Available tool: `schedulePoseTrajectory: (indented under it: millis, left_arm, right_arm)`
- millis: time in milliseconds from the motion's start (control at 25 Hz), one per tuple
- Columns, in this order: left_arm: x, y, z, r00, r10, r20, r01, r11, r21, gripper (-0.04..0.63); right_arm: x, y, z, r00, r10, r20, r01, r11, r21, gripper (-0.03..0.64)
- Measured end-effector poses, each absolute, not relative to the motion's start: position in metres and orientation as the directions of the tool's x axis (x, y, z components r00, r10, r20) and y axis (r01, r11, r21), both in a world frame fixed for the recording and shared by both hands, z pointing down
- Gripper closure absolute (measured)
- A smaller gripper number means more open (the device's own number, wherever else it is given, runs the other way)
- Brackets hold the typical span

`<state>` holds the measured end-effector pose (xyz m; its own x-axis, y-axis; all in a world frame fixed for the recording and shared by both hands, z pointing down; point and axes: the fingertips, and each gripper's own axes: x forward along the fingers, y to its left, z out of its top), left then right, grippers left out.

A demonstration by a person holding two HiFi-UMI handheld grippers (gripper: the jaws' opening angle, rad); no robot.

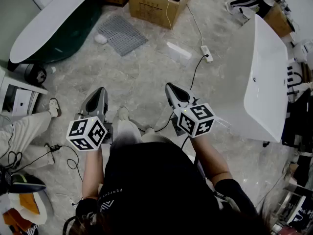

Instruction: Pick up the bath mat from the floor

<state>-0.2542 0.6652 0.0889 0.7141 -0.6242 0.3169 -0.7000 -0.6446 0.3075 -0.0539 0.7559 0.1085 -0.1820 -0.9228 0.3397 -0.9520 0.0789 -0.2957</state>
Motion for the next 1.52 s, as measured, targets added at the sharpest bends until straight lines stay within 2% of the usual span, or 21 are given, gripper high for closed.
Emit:
schedulePoseTrajectory:
  millis: [320, 600, 840, 1160, 1520]
  left_arm:
    - [-0.254, 0.672, 0.099, 0.696, -0.629, 0.347, -0.716, -0.641, 0.275, 0.589]
    - [-0.257, 0.659, 0.103, 0.702, -0.619, 0.353, -0.712, -0.630, 0.311, 0.589]
    - [-0.253, 0.613, 0.107, 0.685, -0.645, 0.338, -0.728, -0.620, 0.291, 0.589]
    - [-0.219, 0.545, 0.121, 0.699, -0.620, 0.356, -0.714, -0.636, 0.293, 0.589]
    - [-0.226, 0.465, 0.139, 0.649, -0.645, 0.404, -0.759, -0.584, 0.288, 0.589]
  right_arm:
    - [-0.050, 0.759, 0.117, -0.179, -0.920, 0.349, -0.941, 0.056, -0.334, 0.618]
    - [-0.053, 0.739, 0.130, -0.222, -0.904, 0.366, -0.922, 0.072, -0.381, 0.617]
    - [-0.043, 0.705, 0.128, -0.229, -0.896, 0.380, -0.918, 0.069, -0.390, 0.617]
    - [-0.013, 0.638, 0.130, -0.234, -0.877, 0.419, -0.926, 0.068, -0.372, 0.617]
    - [-0.018, 0.542, 0.135, -0.291, -0.850, 0.438, -0.919, 0.122, -0.375, 0.617]
